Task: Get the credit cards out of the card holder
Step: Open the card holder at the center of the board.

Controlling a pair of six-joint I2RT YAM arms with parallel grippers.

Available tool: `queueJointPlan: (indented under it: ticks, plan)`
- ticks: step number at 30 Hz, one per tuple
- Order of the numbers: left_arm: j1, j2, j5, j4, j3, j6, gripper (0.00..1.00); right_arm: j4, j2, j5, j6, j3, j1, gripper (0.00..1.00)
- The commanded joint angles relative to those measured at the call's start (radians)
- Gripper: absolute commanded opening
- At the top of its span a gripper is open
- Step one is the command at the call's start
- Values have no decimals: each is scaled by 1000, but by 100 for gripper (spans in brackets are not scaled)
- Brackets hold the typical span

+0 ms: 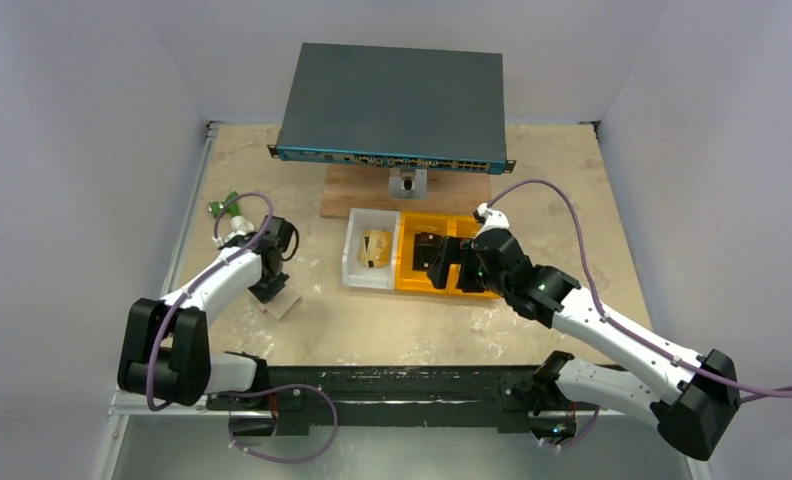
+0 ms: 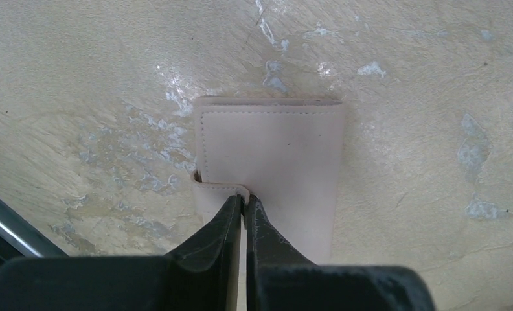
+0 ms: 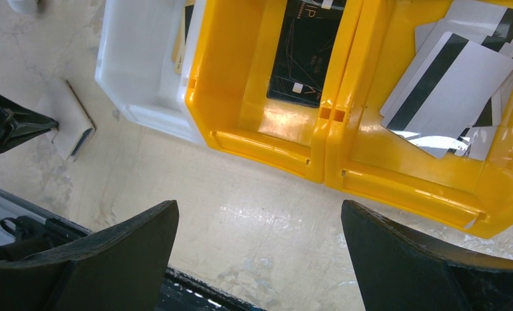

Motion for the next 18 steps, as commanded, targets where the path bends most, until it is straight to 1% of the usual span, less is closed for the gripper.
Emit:
queueJointPlan:
  ticks: [1,5,10,18]
  plan:
    - [-12,-56,95,-12,-31,14,0,23,-4,-17,-15,-8,3,99]
    - [-98,-151,104,-64,-31,37,0,23,-17,-1,-15,-21,2,99]
    - [-241,-226,125,-130,-13,71,0,38,-29,-21,-15,-43,2,99]
    - [-435,-376,177,-197,-42,85,0,89,-28,-129,-26,-88,3,96]
